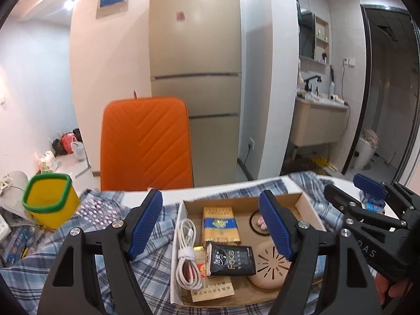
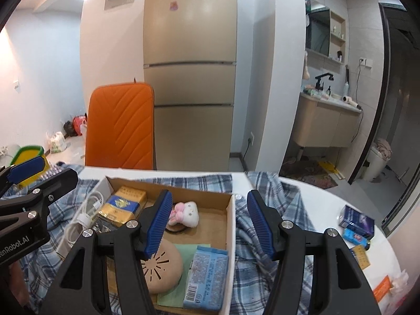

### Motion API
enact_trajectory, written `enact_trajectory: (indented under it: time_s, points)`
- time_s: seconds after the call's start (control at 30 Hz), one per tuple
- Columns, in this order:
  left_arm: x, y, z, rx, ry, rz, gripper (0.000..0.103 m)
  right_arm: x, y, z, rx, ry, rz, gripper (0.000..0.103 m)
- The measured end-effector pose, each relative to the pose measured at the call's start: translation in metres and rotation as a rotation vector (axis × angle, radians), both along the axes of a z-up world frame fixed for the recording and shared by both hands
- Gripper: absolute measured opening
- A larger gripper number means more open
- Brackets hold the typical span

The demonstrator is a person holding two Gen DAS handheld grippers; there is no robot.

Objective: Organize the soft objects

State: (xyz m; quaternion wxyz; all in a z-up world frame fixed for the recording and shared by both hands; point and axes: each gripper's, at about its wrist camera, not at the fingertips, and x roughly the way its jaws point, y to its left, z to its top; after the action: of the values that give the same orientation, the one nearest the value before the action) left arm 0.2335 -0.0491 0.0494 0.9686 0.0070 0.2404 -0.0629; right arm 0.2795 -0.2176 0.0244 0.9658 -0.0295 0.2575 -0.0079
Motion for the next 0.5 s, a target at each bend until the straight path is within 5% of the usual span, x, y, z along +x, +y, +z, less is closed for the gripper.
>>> enact_trajectory:
  time_s: [0.3,0.4,0.5]
  points:
    - [-0.036,0.013,0.039,-0.032,-0.111,0.017,0.079,-0.049,-0.002,0.044,-0.012,-0.127,0.002,0.063]
    - [-0.053,0.015,0.048,-0.045,-0.18,0.027,0.103,-0.068,-0.006,0.057,-0.001,-0.188,-0.002,0.079]
    - [-0.068,0.02,0.058,-0.067,-0.241,0.044,0.103,-0.092,-0.011,0.068,0.019,-0.286,-0.013,0.095]
